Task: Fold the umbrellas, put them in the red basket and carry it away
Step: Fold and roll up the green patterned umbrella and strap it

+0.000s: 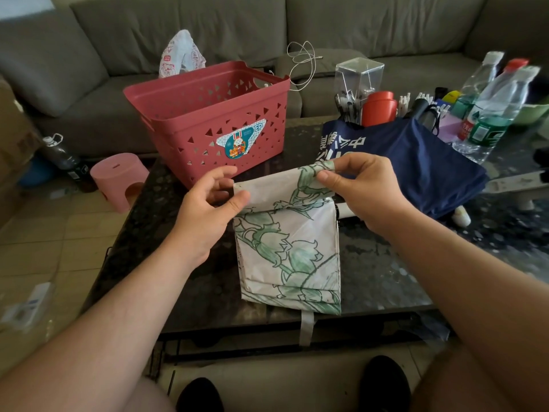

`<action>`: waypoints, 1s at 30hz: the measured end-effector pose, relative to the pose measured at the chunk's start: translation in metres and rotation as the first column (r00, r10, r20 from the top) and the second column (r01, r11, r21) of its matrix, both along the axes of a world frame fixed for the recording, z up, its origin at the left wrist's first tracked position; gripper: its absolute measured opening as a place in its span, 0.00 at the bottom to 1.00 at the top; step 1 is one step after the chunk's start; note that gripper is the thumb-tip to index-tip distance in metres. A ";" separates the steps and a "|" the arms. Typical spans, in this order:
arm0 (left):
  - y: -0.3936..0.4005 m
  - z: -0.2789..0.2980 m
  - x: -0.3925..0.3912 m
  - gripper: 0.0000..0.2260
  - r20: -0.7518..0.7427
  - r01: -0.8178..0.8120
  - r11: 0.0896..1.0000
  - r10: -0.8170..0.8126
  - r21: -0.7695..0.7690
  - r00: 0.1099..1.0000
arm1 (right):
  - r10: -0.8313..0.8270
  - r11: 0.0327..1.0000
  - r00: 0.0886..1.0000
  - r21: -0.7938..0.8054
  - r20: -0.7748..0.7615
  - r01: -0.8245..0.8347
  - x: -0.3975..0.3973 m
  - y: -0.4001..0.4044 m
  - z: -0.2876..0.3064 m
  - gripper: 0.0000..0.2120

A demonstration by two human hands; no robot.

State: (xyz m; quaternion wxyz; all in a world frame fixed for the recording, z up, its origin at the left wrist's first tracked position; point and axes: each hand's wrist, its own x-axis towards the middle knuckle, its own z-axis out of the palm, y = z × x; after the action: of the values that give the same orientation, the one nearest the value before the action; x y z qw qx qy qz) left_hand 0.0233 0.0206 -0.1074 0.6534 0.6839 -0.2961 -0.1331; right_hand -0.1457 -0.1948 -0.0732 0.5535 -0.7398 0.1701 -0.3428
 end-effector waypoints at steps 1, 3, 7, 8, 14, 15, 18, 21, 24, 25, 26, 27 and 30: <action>0.000 0.000 0.001 0.17 0.033 0.000 1.000 -0.001 0.018 0.999 | 0.022 1.000 1.000 0.020 0.009 -0.022 -0.001 0.001 0.000 0.08; 0.001 -0.001 0.003 0.16 0.062 -0.009 0.999 0.006 0.039 0.998 | 0.063 0.996 0.998 0.056 0.020 -0.064 -0.002 -0.001 0.001 0.09; 0.004 0.002 0.005 0.13 0.101 -0.017 0.995 0.007 0.095 0.995 | 0.143 0.985 0.989 0.094 0.026 -0.145 -0.006 -0.005 0.000 0.09; 0.005 0.002 0.005 0.12 0.109 -0.027 0.994 0.015 0.103 0.994 | 0.156 0.982 0.987 0.103 0.025 -0.158 -0.006 -0.006 -0.001 0.07; 0.005 0.003 0.003 0.09 0.116 -0.062 0.996 0.054 0.067 0.992 | 0.173 0.979 0.985 0.103 0.012 -0.173 -0.008 -0.009 -0.004 0.08; 0.005 0.004 0.003 0.08 0.092 -0.063 0.997 0.059 0.038 0.994 | 0.179 0.977 0.984 0.111 0.024 -0.181 -0.008 -0.009 -0.004 0.07; 0.003 0.011 -0.002 0.03 -0.010 -0.032 0.999 0.031 -0.019 0.999 | 0.166 0.979 0.986 0.115 0.029 -0.169 -0.008 -0.009 -0.005 0.06; 0.001 0.013 -0.005 0.06 -0.094 -0.026 0.999 0.023 -0.036 0.995 | 0.143 0.983 0.990 0.115 0.011 -0.143 -0.008 -0.006 -0.004 0.08; 0.000 0.013 -0.003 0.08 -0.210 -0.049 0.997 0.037 -0.052 0.977 | 0.121 0.987 0.993 0.112 -0.003 -0.119 -0.007 -0.005 -0.004 0.06; 0.000 0.013 -0.003 0.09 -0.254 -0.063 0.996 0.046 -0.058 0.966 | 0.099 0.989 0.995 0.107 -0.010 -0.097 -0.007 -0.005 -0.004 0.05; -0.001 0.013 -0.003 0.09 -0.286 -0.074 0.995 0.052 -0.065 0.957 | 0.075 0.992 0.997 0.101 -0.015 -0.073 -0.007 -0.005 -0.004 0.06; -0.002 0.013 -0.003 0.09 -0.291 -0.080 0.995 0.057 -0.067 0.955 | 0.053 0.994 0.998 0.097 -0.020 -0.051 -0.007 -0.005 -0.003 0.08; -0.002 0.014 -0.006 0.08 -0.160 -0.058 0.996 0.047 -0.062 0.986 | 0.018 0.994 1.000 0.111 -0.016 -0.017 -0.006 -0.004 -0.001 0.08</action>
State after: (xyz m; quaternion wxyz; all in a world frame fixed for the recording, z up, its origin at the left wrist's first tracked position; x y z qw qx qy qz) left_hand 0.0168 0.0181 -0.0936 0.7005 0.6566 -0.2295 -0.1598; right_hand -0.1516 -0.1990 -0.0743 0.5954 -0.7120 0.1870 -0.3217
